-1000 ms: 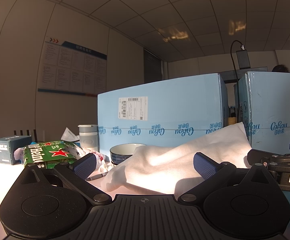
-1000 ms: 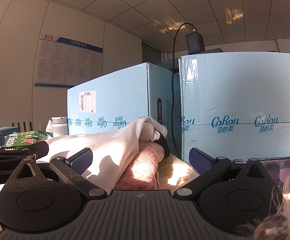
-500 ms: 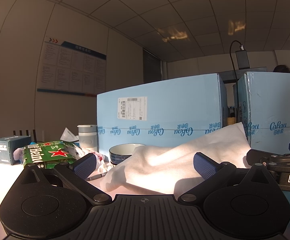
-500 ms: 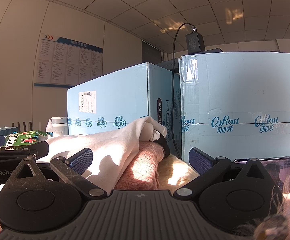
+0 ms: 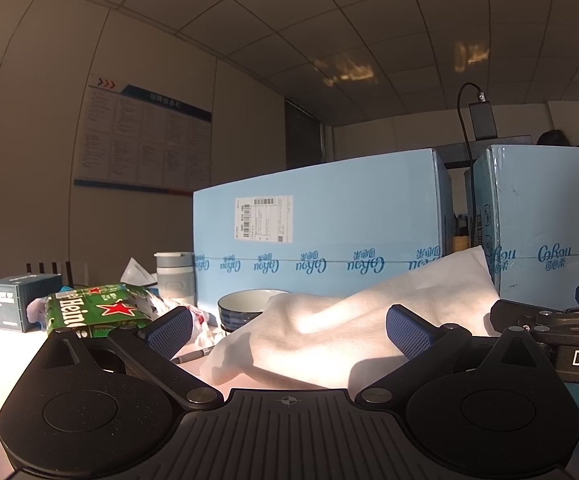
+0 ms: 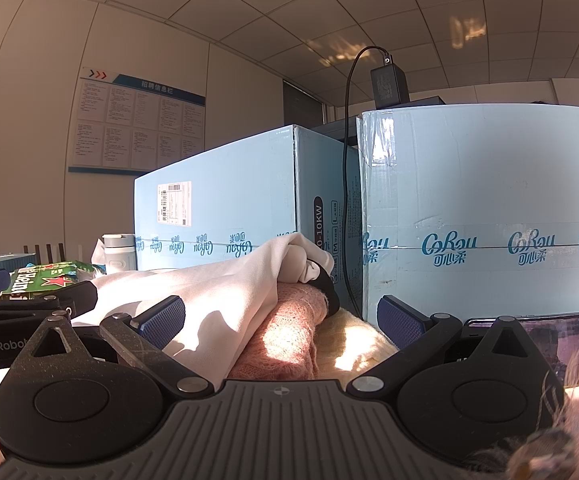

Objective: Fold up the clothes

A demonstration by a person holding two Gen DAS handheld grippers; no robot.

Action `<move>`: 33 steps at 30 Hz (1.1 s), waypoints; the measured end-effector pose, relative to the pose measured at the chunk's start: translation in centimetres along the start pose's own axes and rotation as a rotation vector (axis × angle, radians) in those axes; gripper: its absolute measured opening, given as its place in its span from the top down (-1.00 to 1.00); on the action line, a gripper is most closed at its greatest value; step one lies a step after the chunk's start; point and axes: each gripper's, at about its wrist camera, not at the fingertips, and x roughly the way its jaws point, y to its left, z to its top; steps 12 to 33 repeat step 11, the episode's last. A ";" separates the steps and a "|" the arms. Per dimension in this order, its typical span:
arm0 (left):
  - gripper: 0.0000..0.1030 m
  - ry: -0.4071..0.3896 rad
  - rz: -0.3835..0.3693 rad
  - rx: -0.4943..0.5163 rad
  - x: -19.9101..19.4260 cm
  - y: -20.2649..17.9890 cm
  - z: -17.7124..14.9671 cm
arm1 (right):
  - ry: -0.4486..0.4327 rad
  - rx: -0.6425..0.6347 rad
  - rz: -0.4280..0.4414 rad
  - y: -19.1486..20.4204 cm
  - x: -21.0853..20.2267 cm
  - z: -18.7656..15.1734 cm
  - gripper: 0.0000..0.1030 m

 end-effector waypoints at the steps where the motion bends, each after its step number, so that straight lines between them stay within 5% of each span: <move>1: -1.00 0.001 0.000 0.000 0.0 0.0 0.0 | 0.000 0.000 0.000 0.0 0.0 0.0 -1.00; 33: -1.00 0.006 0.007 -0.006 0.1 0.1 0.0 | 0.000 0.000 0.000 0.0 0.0 0.0 -1.00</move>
